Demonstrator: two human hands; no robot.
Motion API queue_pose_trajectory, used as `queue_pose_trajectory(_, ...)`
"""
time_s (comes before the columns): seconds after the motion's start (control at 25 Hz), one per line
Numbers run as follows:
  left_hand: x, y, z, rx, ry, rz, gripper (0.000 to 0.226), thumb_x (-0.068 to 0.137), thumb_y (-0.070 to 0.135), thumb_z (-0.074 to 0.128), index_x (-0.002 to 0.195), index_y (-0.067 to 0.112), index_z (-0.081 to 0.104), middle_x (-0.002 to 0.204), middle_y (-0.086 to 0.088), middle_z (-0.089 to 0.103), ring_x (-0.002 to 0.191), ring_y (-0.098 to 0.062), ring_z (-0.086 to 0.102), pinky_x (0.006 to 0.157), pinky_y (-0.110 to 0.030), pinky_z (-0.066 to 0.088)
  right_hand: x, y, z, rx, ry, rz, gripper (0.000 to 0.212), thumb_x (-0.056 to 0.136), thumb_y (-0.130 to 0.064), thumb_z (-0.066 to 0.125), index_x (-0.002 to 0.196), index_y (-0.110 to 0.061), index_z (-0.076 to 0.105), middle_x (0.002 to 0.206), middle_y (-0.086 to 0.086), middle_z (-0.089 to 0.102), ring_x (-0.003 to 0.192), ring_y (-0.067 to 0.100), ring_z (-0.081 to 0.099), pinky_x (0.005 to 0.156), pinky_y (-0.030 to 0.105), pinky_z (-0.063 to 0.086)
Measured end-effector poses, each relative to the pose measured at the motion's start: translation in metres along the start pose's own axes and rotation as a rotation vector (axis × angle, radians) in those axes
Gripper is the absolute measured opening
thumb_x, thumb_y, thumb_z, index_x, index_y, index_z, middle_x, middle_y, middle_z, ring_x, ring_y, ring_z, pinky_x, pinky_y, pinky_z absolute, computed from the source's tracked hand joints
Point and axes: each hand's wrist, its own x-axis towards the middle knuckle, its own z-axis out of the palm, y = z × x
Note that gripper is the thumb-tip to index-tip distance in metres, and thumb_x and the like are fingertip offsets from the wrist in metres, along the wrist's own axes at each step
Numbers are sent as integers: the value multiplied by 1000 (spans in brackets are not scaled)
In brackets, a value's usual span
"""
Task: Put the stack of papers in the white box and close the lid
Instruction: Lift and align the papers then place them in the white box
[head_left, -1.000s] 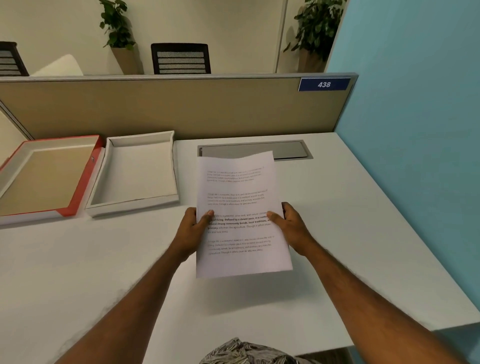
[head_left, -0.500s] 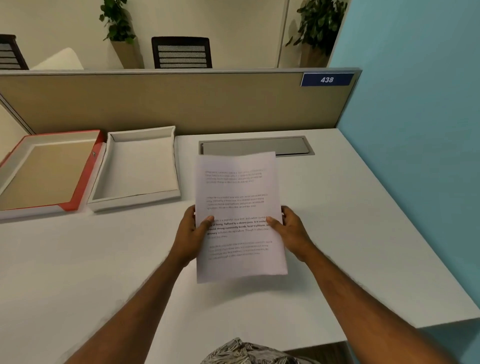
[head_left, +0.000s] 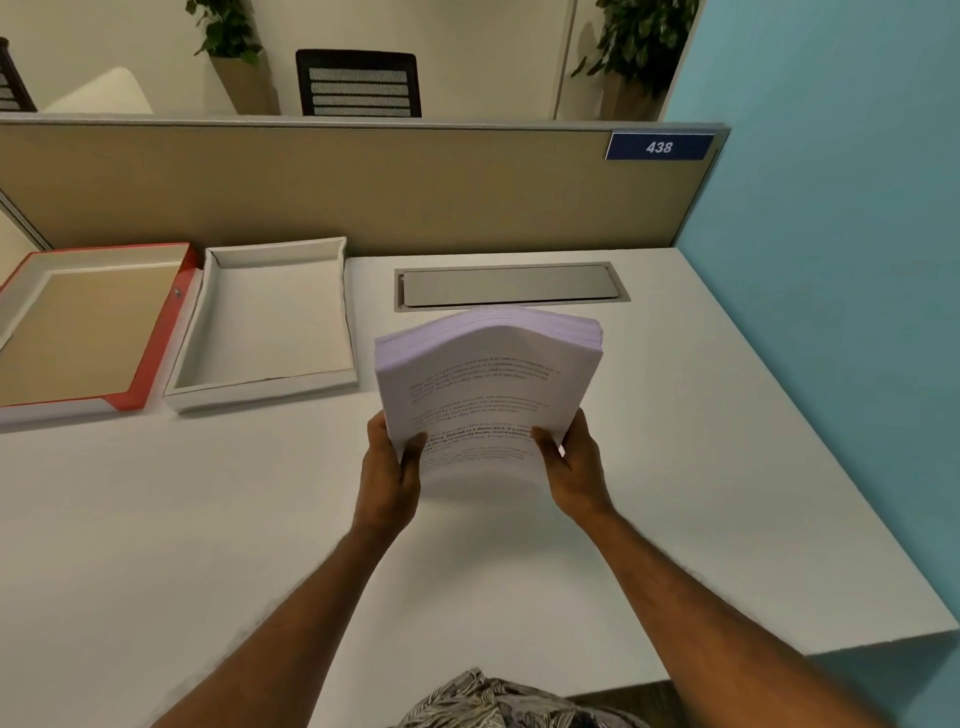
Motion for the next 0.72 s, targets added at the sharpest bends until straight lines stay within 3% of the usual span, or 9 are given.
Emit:
queue_pose_trajectory(0.12,0,-10,3,18,-22,-13,25,97,27,46,116,35,32,115,24,44,106,17,49,71,1,44,-2,7,3,-5,-42,25,32,97,-28,54,125,-26,39,110,-28,59,104,7,64,87,41,59)
queue_pose_trajectory(0.32,9,-22,5,58,-62,-42,25,99,27,43,114,39,28,112,25,44,101,19,50,68,0,44,5,11,7,-69,-59,4,34,98,-26,53,126,-11,42,118,-2,61,104,22,64,89,47,58)
queue_pose_trajectory(0.44,22,-18,3,65,-50,-86,28,98,31,44,115,42,25,109,23,48,94,5,59,63,-4,49,16,5,7,-84,-102,12,32,98,-29,54,121,-8,46,117,0,64,103,24,66,85,43,60)
queue_pose_trajectory(0.56,37,-18,-12,93,-50,-92,32,96,39,44,121,29,28,108,25,47,89,3,58,61,-5,50,29,-5,13,-111,-149,3,31,98,-32,53,119,-10,46,118,5,67,99,25,69,79,40,62)
queue_pose_trajectory(0.72,60,-22,-50,136,-69,-119,38,97,35,47,123,12,33,106,16,49,91,3,58,63,-11,51,44,-26,39,-34,-172,28,31,96,-31,57,118,-10,50,117,3,68,99,21,69,83,42,60)
